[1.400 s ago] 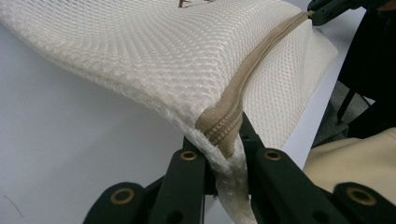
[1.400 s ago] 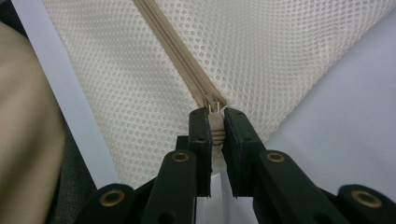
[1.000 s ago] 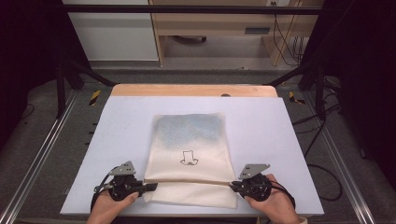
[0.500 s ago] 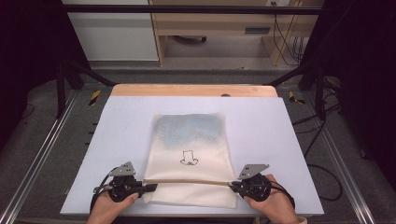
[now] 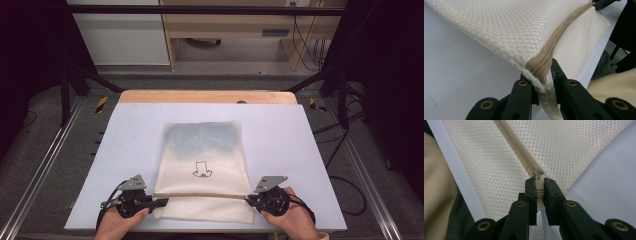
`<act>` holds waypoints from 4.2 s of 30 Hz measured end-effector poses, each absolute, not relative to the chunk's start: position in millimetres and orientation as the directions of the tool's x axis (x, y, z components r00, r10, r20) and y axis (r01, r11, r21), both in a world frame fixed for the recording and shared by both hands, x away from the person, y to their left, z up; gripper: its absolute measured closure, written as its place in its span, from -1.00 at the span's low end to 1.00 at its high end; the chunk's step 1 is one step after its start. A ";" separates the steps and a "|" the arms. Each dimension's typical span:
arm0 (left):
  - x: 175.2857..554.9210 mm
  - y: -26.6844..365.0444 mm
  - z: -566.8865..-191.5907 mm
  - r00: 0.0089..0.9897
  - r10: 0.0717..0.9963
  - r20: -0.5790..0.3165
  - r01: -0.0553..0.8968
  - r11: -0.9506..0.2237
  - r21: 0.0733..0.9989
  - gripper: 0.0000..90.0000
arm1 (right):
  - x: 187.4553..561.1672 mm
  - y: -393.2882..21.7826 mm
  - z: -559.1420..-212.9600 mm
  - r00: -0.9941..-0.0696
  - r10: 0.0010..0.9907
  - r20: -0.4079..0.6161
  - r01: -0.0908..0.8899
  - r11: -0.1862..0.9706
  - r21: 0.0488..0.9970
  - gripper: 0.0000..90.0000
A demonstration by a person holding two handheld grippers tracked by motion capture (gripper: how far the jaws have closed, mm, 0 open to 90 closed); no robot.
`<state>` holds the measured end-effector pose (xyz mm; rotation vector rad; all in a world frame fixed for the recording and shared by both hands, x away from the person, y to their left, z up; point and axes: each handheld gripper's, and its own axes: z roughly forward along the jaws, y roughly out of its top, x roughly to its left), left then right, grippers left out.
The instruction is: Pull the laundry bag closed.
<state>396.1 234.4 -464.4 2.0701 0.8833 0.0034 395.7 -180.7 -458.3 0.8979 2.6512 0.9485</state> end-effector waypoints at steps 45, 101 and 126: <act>389.9 264.5 -417.1 0.603 0.797 -0.025 0.521 -0.370 0.769 -0.80 | 414.5 -147.8 -404.4 -0.636 0.769 -0.062 0.489 0.464 0.739 -0.80; 456.4 341.7 -388.5 0.444 0.893 0.072 0.600 -0.356 0.717 -0.91 | 473.7 -220.6 -371.6 -0.402 0.914 -0.048 0.562 0.288 0.775 -0.86; 462.7 379.5 -431.1 0.335 0.941 0.040 0.632 -0.256 0.732 -0.87 | 479.4 -269.6 -422.2 -0.300 0.954 -0.021 0.632 0.215 0.745 -0.82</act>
